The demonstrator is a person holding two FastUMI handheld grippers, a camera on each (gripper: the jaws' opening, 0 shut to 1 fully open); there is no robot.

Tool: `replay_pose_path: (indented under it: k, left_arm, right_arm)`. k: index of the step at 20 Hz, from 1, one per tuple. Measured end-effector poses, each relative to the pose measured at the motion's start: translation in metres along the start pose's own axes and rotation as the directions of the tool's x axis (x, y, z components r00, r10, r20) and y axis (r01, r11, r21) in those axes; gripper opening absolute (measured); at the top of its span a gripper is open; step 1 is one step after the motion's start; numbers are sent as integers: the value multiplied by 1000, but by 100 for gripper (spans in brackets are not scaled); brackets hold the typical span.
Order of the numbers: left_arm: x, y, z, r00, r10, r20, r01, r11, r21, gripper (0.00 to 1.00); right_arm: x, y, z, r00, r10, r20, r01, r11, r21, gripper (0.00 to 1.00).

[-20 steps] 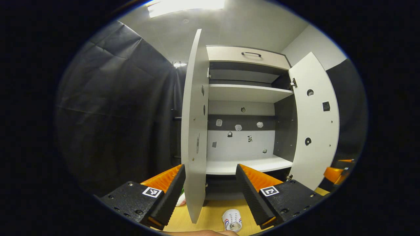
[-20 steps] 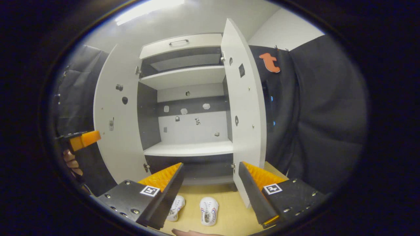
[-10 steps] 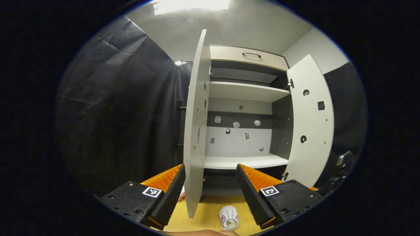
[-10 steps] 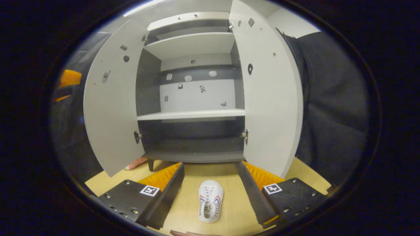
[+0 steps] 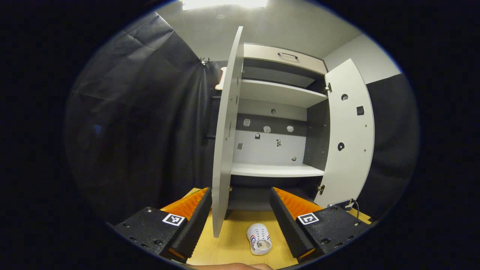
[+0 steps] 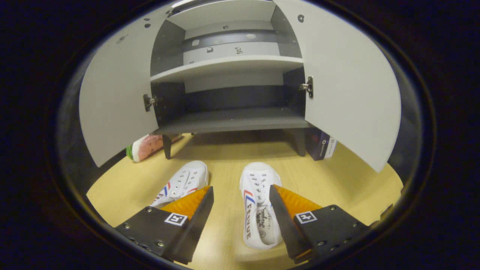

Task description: Grab one shoe with the right hand and put it into the shoe cabinet, grab the other shoe with the left hand and put it into the shoe cabinet; then close the right door with the right hand and the left door with the left hand.

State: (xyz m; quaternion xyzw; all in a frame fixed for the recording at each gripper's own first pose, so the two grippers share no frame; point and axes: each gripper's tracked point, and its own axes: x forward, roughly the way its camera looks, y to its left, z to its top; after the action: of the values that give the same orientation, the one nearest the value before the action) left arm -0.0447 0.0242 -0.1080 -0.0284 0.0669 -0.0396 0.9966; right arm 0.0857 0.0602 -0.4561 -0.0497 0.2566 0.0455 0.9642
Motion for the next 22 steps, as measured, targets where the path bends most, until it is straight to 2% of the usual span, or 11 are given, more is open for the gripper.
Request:
replay_pose_path:
  k: [2,5,7,9,11,13,15,18,19,20,22]
  left_arm:
    - [1,3,-2,1000,7,-1,-7,1000,12,94]
    - [1,4,1,1000,9,29,-10,999,33,94]
    - [1,2,1,999,-5,47,3,999,34,97]
    - [4,2,-1,999,3,52,-4,999,36,98]
    - [6,0,-6,999,5,43,-6,999,45,95]
    - [9,-3,-11,1000,2,23,-3,999,44,98]
    - [10,-5,-18,1000,-1,-2,1,999,41,98]
    - [12,-7,-25,999,9,-31,-8,999,34,98]
    - [11,-8,-27,999,9,-40,-7,999,33,95]
    - [11,-9,-29,999,8,-49,-7,999,33,95]
    - [11,-6,-34,998,12,-62,-10,999,36,98]
  right_arm:
    - [10,3,-20,998,-18,-52,17,1000,-9,80]
    - [25,-6,-27,996,-51,-67,51,999,-5,79]
    - [30,-6,-30,995,-42,-89,44,999,26,69]
    - [35,-14,-32,994,-36,-105,42,997,59,77]
    - [42,-18,-31,994,-10,-107,22,993,114,30]
    - [47,-21,-27,997,39,-64,-28,987,159,25]
    - [48,-17,-28,998,40,-48,-29,976,215,20]
    - [48,-21,-26,998,-36,-58,39,998,51,20]
    - [53,-15,-27,997,-30,-65,32,999,37,19]
    - [42,-18,-23,997,-28,-70,32,998,59,8]
    - [45,-16,-23,998,16,-66,-6,989,145,8]
